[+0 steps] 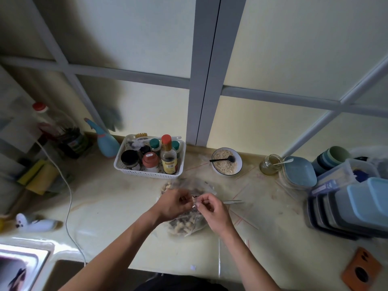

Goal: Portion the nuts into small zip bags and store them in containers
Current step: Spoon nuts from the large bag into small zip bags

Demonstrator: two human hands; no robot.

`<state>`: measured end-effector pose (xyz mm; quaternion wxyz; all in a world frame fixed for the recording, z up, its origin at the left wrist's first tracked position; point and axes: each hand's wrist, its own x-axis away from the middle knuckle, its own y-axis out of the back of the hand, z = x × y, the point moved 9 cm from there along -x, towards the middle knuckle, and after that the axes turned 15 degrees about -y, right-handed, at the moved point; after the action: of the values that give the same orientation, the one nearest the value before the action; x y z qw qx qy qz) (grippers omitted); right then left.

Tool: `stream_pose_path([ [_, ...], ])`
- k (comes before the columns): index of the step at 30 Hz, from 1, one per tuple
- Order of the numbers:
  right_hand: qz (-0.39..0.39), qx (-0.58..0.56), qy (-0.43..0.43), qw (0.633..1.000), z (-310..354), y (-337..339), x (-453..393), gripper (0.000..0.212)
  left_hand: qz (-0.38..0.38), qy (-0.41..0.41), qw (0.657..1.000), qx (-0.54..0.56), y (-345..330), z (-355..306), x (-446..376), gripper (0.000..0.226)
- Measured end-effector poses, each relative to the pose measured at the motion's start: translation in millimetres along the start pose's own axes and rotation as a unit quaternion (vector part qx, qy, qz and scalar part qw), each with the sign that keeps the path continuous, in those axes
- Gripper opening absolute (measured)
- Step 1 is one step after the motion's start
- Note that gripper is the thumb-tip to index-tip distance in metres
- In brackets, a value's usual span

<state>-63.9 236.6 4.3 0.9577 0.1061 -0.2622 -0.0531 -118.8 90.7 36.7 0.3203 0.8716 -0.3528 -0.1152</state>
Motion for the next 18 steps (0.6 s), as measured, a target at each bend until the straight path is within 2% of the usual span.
stream_pose_path([
  [1,0.003,0.0,0.007,1.0,2,-1,0,0.003,0.004,-0.002,1.0,0.006,3,-3,1,0.027],
  [4,0.004,-0.019,0.036,0.999,18,0,2,0.005,-0.007,-0.002,1.0,0.025,26,-11,2,0.009],
  [9,0.0,-0.027,0.043,0.999,32,1,-3,0.008,-0.039,0.002,0.998,0.057,87,-28,6,0.013],
  [15,-0.027,0.001,-0.043,0.999,3,-4,-12,0.007,0.01,0.021,0.999,0.024,142,-35,23,0.01],
  [18,-0.05,0.017,-0.096,0.994,-21,-6,-16,0.01,0.02,0.034,0.998,-0.042,161,-31,31,0.011],
])
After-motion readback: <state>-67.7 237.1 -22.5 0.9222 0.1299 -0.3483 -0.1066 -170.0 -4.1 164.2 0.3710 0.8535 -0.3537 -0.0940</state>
